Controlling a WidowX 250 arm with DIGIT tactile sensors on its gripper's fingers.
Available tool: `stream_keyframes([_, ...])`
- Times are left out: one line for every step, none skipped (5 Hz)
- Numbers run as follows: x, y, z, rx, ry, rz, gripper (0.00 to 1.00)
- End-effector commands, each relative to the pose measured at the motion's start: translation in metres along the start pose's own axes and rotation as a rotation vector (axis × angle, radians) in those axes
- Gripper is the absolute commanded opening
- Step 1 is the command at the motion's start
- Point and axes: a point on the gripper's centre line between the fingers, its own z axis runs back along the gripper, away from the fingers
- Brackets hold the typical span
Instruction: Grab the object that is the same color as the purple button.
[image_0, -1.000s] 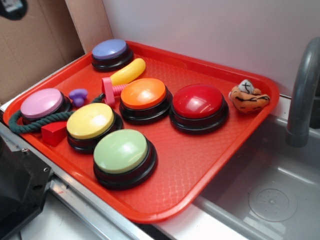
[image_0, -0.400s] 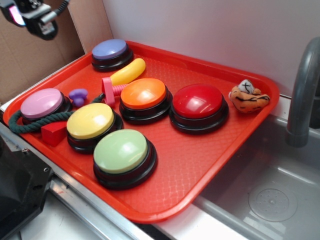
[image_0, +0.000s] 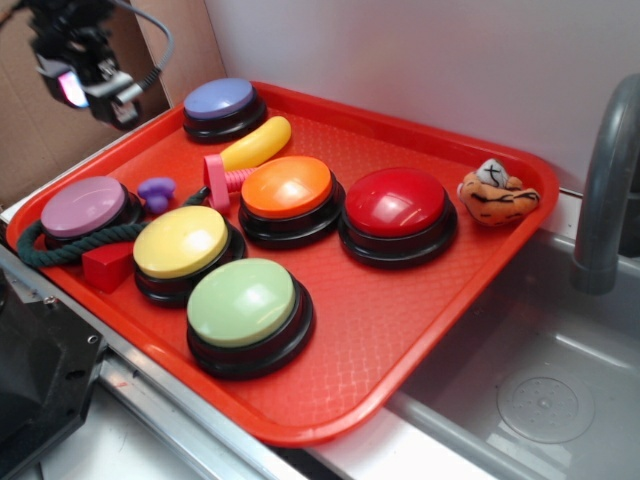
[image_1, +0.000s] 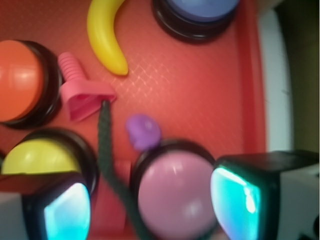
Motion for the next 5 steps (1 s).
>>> stream_keyframes([0.015, 0.01, -0.032, 0.045, -0.028, -0.112, 1.0])
stream_keyframes([0.012, 0.003, -0.05, 0.017, -0.007, -0.134, 1.0])
stream_keyframes([0.011, -0.002, -0.061, -0.002, 0.011, -0.148, 1.0])
stream_keyframes([0.011, -0.004, -0.067, 0.005, 0.03, -0.156, 1.0])
stream_keyframes([0.011, -0.001, -0.069, 0.008, 0.028, -0.136, 0.18])
